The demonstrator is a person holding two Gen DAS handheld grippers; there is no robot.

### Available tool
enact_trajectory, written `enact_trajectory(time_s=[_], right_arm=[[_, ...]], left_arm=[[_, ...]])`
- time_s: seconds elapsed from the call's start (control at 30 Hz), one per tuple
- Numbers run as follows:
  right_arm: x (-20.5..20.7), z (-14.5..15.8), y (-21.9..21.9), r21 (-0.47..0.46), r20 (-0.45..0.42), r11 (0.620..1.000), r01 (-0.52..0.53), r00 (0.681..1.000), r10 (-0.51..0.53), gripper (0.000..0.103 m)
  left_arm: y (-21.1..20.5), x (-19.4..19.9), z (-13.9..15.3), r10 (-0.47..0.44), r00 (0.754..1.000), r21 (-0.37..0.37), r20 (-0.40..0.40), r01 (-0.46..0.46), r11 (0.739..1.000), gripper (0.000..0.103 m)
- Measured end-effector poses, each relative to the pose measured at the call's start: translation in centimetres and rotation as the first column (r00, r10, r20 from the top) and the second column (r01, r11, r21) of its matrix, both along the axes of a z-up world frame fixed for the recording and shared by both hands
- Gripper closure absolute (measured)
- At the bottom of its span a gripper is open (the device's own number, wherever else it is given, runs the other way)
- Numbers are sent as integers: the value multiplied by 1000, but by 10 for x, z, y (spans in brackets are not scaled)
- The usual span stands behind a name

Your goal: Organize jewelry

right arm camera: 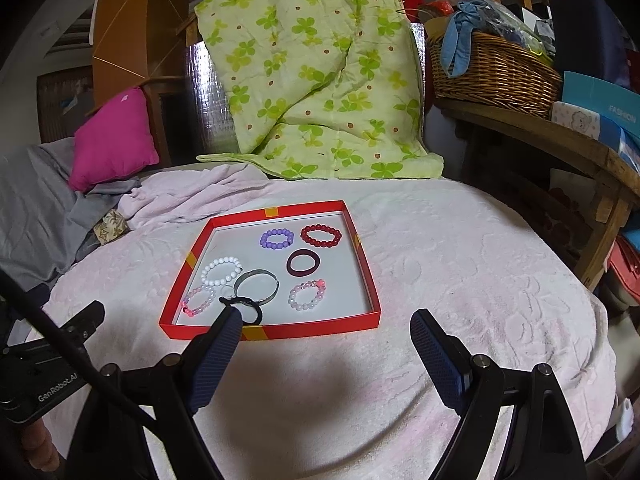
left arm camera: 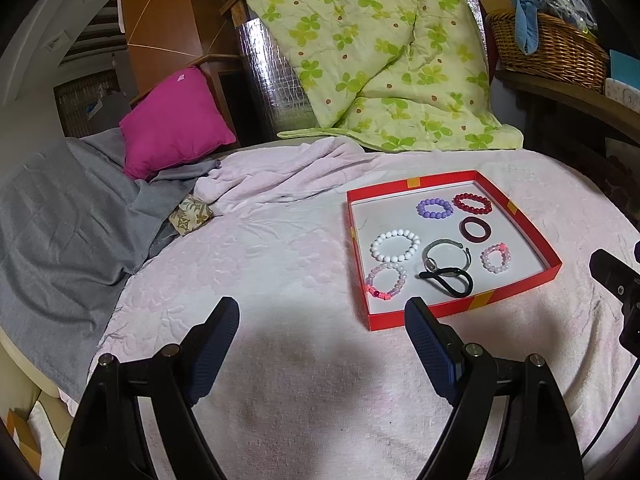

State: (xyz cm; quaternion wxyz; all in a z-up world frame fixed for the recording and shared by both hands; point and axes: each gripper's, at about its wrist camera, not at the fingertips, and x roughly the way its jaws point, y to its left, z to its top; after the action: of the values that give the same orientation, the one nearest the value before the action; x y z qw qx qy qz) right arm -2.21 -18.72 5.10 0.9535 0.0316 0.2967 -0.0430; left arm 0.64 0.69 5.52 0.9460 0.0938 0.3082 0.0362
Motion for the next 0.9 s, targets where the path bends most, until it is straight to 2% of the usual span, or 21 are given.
enact_trajectory(time_s=[0.9], right_arm=[[5, -3, 20, -12, -10, 1000, -28, 1000, 28, 14]], left_arm=[[16, -2, 3, 24, 1000, -16, 5, -24, 1000, 18]])
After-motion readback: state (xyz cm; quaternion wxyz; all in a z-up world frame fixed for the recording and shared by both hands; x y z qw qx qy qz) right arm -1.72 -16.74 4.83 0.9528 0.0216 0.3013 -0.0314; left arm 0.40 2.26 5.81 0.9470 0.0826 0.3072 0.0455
